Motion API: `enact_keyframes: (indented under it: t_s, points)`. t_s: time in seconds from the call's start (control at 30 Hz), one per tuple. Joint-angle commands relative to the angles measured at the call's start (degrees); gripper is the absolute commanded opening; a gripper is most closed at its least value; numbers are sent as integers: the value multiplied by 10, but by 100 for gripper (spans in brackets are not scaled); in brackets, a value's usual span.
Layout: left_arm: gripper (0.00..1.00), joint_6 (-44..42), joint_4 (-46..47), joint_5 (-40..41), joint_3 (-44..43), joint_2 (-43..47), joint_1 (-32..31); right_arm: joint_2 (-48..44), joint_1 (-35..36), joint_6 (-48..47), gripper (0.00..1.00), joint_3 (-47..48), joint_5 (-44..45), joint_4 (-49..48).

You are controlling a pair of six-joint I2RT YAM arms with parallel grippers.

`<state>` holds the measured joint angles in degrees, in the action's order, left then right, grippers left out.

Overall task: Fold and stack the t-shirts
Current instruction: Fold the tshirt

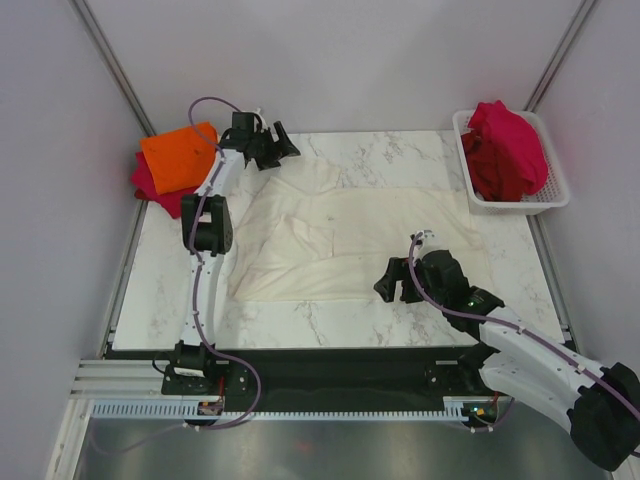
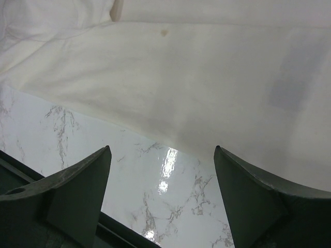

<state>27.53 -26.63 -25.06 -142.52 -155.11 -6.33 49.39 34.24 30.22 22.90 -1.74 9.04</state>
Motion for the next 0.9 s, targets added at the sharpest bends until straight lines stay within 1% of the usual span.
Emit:
enact_keyframes:
  t_s: [0.0, 0.13, 0.2, 0.3, 0.33, 0.37, 0.43, 0.47, 0.5, 0.53, 0.57, 0.63, 0.67, 0.7, 0.77, 0.8, 0.83, 0.87]
  points:
    - [91, 49, 2, -47, 4, -12, -14, -3, -1, -5, 89, 6, -7, -17]
    - [90, 65, 1, -42, -1, -17, -28, -18, -1, -5, 89, 6, -1, -7]
    - [88, 66, 1, -39, -7, -22, -34, -22, -1, -7, 89, 7, 1, -2]
    - [76, 67, 1, -33, -4, -27, -36, -24, 0, -9, 89, 10, 2, 5]
    - [66, 69, 0, -33, -4, -28, -36, -25, 0, -9, 90, 10, 2, 6]
    - [61, 68, 0, -33, -4, -30, -35, -25, -1, -9, 89, 9, 3, 6]
    - [42, 68, 2, -28, -6, -32, -36, -24, 0, -10, 89, 9, 4, 6]
    - [29, 67, 1, -26, -7, -31, -35, -23, -1, -10, 89, 9, 4, 6]
    - [19, 64, 2, -24, -9, -30, -36, -22, -1, -11, 89, 9, 6, 6]
    - [7, 60, 1, -22, -11, -25, -35, -19, -1, -11, 89, 11, 9, 5]
    - [2, 59, 0, -18, -11, -20, -35, -17, -1, -10, 89, 12, 14, 5]
    - [2, 51, 0, -17, -7, -2, -34, 1, -1, -1, 89, 34, 44, 12]
    - [2, 49, 1, -19, -3, 7, -33, 11, -1, 3, 90, 50, 86, 20]
    - [2, 46, 0, -17, 13, 21, -33, 25, 0, 3, 90, 92, 102, 36]
    - [2, 34, -1, -15, 42, 76, -33, 67, -2, -8, 90, 143, 135, 52]
    - [2, 30, 0, -11, 74, 98, -32, 82, -4, -13, 90, 197, 168, 72]
    - [2, 18, 0, -10, 89, 117, -33, 97, -13, -19, 90, 225, 188, 84]
    - [2, 13, -2, -10, 103, 161, -32, 124, -21, -23, 91, 252, 202, 93]
